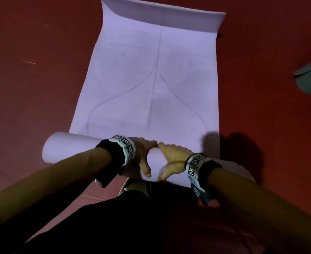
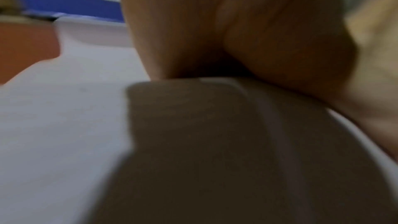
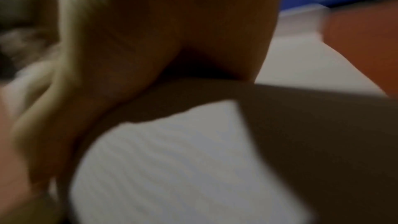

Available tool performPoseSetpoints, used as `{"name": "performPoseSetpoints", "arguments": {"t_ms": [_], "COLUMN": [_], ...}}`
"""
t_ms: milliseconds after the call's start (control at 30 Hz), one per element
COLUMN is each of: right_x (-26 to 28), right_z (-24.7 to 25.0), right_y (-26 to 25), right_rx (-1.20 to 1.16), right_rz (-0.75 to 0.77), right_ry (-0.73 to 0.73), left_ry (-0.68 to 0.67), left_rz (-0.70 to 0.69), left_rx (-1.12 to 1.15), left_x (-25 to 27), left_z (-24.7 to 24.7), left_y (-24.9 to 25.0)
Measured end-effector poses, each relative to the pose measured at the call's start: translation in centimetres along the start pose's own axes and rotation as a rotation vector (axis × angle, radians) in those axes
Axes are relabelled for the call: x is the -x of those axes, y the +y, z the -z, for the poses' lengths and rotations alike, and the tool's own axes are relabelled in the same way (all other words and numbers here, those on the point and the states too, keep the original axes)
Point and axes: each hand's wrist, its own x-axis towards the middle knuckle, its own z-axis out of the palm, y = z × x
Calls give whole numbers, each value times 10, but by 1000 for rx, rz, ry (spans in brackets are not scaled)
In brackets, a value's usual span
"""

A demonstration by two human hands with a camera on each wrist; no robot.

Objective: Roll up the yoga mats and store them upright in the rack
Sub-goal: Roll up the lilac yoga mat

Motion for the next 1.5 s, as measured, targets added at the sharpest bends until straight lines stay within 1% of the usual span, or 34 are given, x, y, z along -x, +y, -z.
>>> {"name": "performPoseSetpoints", "arguments": {"t_ms": [33,67,133,200,233,300,433,500,533,633,667,700,767,800,833,867,933,1000,1100,1167,1233,1300,1367,1433,1500], "right_x": [-4,-9,-17,-19,-19,-12,10,9,6,-2,-3,-5,-6,-7,-6,-5,-1,2,7,8,6,0,-7,-12,-14], "right_z": [2,5,13,15,14,9,-12,-13,-7,12,15,15,9,7,7,8,12,13,5,-2,-5,-4,0,9,15], "right_y": [0,1,-2,-5,-4,-2,-6,-8,-9,-9,-10,-12,-11,-10,-9,-8,-8,-14,-21,-20,-15,-9,-7,-9,-13], "right_rx": [-13,-21,-15,-3,-20,-48,129,157,141,-18,-58,-85,-109,-111,-125,-149,-199,-175,20,71,59,21,-22,-40,-31], "right_rz": [4,-1,1,-2,-9,-11,-1,-1,4,33,53,55,32,32,35,32,26,23,34,35,30,9,-12,1,13], "right_ry": [10,7,-43,-97,-100,-56,125,167,157,21,-29,-70,-98,-104,-117,-127,-137,-112,-5,33,63,78,53,-10,-59], "left_ry": [47,99,182,221,230,222,199,189,160,-48,-64,-46,44,98,124,133,108,74,72,64,80,132,167,169,154], "left_rz": [-4,-15,-19,-6,-7,7,61,67,67,35,20,22,23,11,-9,-13,20,59,43,30,7,-22,-50,-36,-5], "left_rx": [-68,-182,-331,-321,-308,-269,-203,-165,-129,1,17,24,-26,-102,-166,-183,-91,-36,48,71,-11,-203,-358,-349,-244], "left_x": [3,6,10,11,9,7,4,3,3,1,1,4,11,13,14,13,10,8,8,8,11,14,13,11,7], "left_z": [-4,-10,-19,-22,-21,-17,-13,-12,-8,4,4,0,-17,-25,-29,-29,-21,-16,-10,-9,-14,-21,-24,-22,-18], "left_y": [2,3,1,-1,-1,1,-1,-2,-2,-7,-10,-9,-7,-7,-5,-3,-4,-8,-14,-15,-10,-7,-10,-13,-17]}}
